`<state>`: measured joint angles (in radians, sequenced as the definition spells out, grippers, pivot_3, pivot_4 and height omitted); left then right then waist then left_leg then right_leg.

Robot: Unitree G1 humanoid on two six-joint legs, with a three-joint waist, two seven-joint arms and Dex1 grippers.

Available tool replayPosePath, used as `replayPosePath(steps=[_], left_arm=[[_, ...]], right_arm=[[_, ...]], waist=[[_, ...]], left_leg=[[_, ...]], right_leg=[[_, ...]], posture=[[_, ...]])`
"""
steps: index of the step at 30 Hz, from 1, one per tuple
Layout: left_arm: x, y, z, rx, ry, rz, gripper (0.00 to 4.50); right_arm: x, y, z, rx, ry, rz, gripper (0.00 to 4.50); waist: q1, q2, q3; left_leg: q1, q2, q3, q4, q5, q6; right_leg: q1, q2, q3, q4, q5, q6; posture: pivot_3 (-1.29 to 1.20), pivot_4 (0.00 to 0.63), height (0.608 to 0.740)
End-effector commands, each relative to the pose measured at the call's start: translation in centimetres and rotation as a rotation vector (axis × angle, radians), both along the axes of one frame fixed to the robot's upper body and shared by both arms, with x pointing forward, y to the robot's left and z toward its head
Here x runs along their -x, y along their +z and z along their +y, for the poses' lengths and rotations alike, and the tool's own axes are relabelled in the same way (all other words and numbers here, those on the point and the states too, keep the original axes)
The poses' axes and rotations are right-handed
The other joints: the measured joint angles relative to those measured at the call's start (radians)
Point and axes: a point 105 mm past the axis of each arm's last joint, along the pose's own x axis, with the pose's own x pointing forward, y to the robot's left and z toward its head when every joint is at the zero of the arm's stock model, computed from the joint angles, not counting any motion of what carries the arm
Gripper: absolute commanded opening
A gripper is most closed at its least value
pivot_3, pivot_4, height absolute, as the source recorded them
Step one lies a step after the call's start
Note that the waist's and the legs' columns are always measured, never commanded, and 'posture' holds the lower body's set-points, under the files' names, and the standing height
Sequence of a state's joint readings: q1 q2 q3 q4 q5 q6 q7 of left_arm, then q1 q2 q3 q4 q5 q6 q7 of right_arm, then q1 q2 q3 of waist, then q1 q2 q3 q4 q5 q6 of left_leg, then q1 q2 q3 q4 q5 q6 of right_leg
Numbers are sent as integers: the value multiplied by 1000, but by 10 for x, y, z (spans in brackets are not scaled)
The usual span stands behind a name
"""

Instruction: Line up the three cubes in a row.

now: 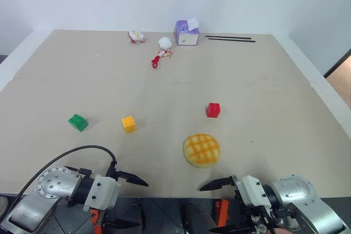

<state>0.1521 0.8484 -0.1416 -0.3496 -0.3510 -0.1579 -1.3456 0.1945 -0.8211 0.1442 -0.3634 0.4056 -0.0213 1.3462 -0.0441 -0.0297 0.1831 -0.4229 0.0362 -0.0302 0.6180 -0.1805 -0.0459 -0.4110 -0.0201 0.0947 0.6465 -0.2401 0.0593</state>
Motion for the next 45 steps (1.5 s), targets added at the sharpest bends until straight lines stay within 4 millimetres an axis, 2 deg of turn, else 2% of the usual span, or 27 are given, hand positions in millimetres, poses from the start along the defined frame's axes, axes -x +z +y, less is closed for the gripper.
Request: replayPosePath(steps=[1, 16, 21, 24, 26, 29, 31, 33, 37, 41, 45], left_arm=[[3, 4, -3, 16, -32, -38, 4449], [5, 12, -8, 28, -70, -41, 4449], [-2, 16, -3, 39, -39, -20, 4449], [-18, 28, 3, 70, 48, -4, 4449], [-41, 43, 5, 117, 139, -51, 4449], [-78, 74, -3, 255, 283, -83, 4449], [-88, 88, -11, 318, 321, -104, 4449], [-88, 92, -18, 351, 328, -97, 4449], [-78, 83, -31, 367, 296, -79, 4449], [-77, 79, -42, 383, 278, -57, 4449], [-82, 79, -47, 395, 283, -57, 4500]], right_arm=[[2, 0, -1, -10, 12, -20, 4500], [3, 0, -3, -19, 25, -1, 4500], [3, 4, -4, -28, 28, 6, 4500], [-2, 22, -3, -97, -21, 17, 4500], [-20, 47, -2, -160, -106, -15, 4500], [-50, 76, -4, -185, -247, -69, 4500], [-70, 84, -8, -168, -362, -71, 4500], [-86, 87, -10, -152, -461, -83, 4500], [-101, 77, -3, -71, -547, -70, 4500], [-104, 54, 4, 42, -562, -27, 4500], [-106, 40, 3, 89, -582, 15, 3324]], waist=[[0, 0, 0], [0, 0, 0], [0, 0, 0], [0, 0, 0], [0, 0, 0], [0, 0, 0], [0, -2, -1], [-1, -2, -1], [-3, -2, -1], [0, -2, -1], [0, -2, -1]], left_leg=[[0, 0, 0, 0, 0, 0], [1, 0, 0, 2, 0, 0], [1, 0, 0, 3, 0, 0], [1, 0, 0, 4, 0, 0], [1, 1, 0, 5, 0, 0], [1, 1, 0, 9, 1, 2], [0, 1, 0, 10, 3, 3], [0, 0, 0, 11, 3, 3], [-1, 0, 1, 7, 3, 3], [0, 0, -1, 3, 2, 4], [-1, 0, -1, 5, 2, 4]], right_leg=[[0, 0, 0, 0, 0, 0], [2, 0, 1, 1, 0, 1], [2, 0, 1, 2, 1, 1], [2, 0, 1, 2, 1, 1], [3, 1, 0, 3, 1, 1], [3, 1, 0, 4, 3, 2], [4, 1, 1, 4, 4, 3], [5, 1, 1, 4, 4, 4], [3, 2, 4, 4, 5, 5], [3, 5, 4, 4, 4, 6], [3, 5, 4, 4, 3, 5]], posture=[[0, 150, 740], [0, 150, 740], [0, 150, 740], [0, 150, 740], [0, 150, 740], [0, 150, 740], [0, 150, 740], [0, 150, 740], [0, 150, 740], [0, 150, 740], [0, 150, 740]])
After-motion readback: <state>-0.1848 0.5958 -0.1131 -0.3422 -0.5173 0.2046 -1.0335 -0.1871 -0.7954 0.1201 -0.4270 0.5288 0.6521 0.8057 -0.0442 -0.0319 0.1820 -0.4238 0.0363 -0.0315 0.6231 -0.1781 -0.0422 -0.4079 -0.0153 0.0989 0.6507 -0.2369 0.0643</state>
